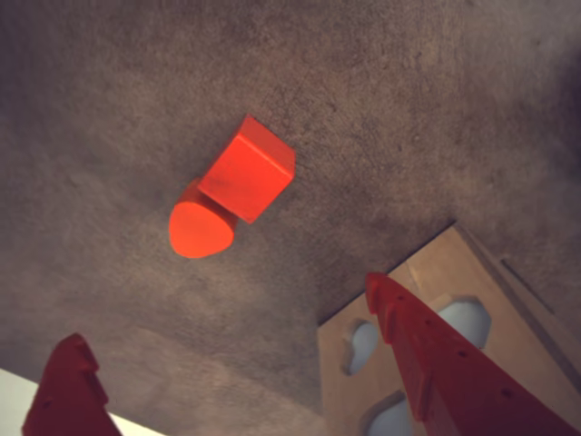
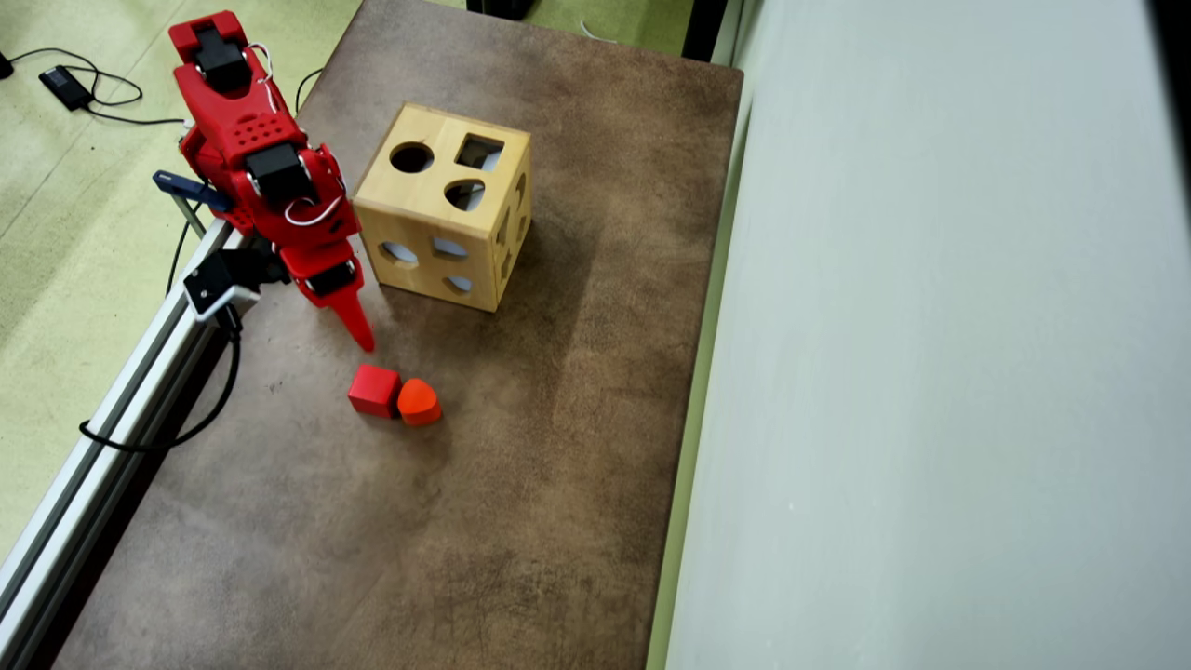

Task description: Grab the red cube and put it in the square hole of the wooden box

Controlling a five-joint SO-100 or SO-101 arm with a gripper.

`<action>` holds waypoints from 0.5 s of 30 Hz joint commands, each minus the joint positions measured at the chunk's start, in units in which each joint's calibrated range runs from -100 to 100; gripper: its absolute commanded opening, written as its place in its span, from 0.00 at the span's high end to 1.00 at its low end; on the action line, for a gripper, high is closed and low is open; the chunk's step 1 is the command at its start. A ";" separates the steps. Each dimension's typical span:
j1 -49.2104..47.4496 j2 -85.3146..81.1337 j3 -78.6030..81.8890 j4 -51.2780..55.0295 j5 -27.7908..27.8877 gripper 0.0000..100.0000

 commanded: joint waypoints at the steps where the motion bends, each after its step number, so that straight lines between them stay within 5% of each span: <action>1: 2.22 0.82 -2.34 0.45 -6.11 0.55; 8: 2.59 4.98 -2.61 -0.27 -15.48 0.55; 15: 1.33 13.98 -2.61 -0.59 -17.68 0.55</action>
